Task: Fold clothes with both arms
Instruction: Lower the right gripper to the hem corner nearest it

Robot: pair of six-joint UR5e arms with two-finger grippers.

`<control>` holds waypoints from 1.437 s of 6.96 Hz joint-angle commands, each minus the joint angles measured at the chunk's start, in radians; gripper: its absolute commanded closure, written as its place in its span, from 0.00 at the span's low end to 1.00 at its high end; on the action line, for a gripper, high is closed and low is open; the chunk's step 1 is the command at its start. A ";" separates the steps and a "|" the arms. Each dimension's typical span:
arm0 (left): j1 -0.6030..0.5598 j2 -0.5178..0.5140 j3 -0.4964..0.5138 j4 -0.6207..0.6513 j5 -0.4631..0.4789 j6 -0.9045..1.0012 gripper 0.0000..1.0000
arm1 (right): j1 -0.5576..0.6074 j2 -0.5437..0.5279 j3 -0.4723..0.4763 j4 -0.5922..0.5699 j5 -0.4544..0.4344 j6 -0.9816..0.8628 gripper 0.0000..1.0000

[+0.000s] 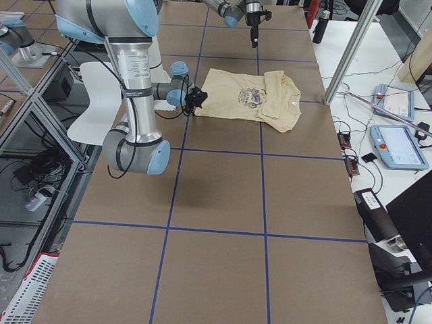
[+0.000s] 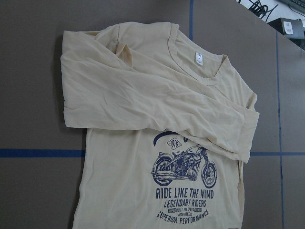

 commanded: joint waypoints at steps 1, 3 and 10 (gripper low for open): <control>0.000 -0.001 0.000 0.000 0.000 -0.001 0.14 | 0.000 -0.008 0.008 -0.001 0.004 0.000 1.00; 0.002 -0.001 0.000 0.000 0.000 -0.001 0.14 | 0.003 -0.008 0.020 -0.001 0.015 0.000 1.00; 0.119 0.114 -0.145 0.009 0.179 -0.159 0.12 | -0.001 -0.161 0.163 0.000 0.096 0.003 1.00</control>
